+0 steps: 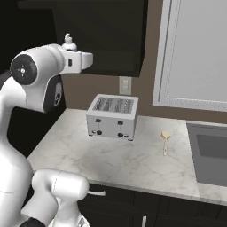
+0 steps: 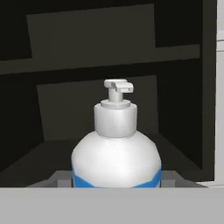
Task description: Locate and retrieve the dish brush and soap dispenser from the cabinet. Place them next to the sink.
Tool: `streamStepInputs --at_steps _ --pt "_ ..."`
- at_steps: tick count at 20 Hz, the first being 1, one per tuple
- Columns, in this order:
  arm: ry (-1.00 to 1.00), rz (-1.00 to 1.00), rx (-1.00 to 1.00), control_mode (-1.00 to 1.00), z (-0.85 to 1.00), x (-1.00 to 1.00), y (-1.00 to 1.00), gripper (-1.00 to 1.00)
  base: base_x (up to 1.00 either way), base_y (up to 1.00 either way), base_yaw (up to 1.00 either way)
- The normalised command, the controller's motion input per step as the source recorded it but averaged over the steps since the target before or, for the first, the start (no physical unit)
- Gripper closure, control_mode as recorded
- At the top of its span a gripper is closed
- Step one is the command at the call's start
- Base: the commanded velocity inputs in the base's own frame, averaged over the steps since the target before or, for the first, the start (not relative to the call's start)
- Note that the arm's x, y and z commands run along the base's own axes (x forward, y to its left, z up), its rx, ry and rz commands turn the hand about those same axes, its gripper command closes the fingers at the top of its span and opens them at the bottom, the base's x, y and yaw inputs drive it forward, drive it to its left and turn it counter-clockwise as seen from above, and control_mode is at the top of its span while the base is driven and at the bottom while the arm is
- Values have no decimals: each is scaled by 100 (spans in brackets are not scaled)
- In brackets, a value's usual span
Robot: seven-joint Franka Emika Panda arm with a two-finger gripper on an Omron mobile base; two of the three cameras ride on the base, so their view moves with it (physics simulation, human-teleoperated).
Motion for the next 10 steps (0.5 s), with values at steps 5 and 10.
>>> streamStepInputs --at_steps 5,10 --pt "8 2 -16 -100 -8 -71 -1 100 0 0 0" --pt "-3 4 -9 -100 -11 -77 -17 100 0 0 0"
